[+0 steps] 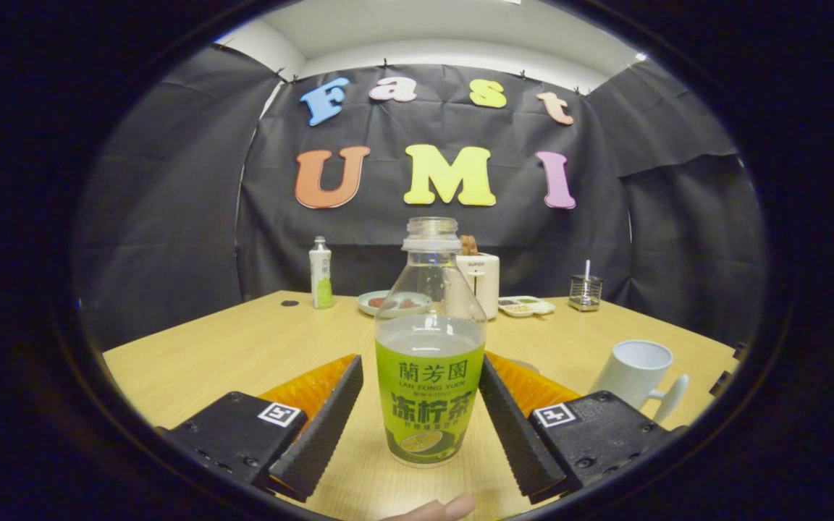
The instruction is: Take the bottle from table, then pour the juice into the cup, finally place the bottle on the coaster
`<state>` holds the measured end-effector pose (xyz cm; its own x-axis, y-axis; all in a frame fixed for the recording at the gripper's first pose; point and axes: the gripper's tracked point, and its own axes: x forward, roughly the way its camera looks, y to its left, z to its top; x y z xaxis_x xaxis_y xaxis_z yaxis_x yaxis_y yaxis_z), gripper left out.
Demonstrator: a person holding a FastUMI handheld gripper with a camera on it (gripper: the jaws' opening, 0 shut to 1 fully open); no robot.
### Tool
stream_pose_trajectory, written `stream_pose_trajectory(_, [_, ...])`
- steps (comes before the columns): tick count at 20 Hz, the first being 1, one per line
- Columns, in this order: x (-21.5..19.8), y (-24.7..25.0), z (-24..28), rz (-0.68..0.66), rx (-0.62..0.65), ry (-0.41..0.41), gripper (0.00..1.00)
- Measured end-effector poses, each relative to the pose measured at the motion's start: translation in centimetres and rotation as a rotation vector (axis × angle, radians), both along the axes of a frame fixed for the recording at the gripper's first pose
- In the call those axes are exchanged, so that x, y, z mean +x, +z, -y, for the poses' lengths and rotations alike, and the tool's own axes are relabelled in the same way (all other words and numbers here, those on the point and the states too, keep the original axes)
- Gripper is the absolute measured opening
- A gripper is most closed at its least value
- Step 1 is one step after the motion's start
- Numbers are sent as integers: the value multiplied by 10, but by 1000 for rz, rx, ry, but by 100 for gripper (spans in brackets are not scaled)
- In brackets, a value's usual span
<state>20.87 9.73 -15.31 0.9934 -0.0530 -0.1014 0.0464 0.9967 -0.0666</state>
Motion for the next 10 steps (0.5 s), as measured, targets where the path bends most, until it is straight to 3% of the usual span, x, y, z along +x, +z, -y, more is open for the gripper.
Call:
stream_pose_trajectory(5, [9, 1, 5, -12, -14, -39, 100])
stream_pose_trajectory(7, [7, 2, 2, -26, -9, -35, 83])
stream_pose_trajectory(10, [1, 2, -3, -71, 10, -3, 81])
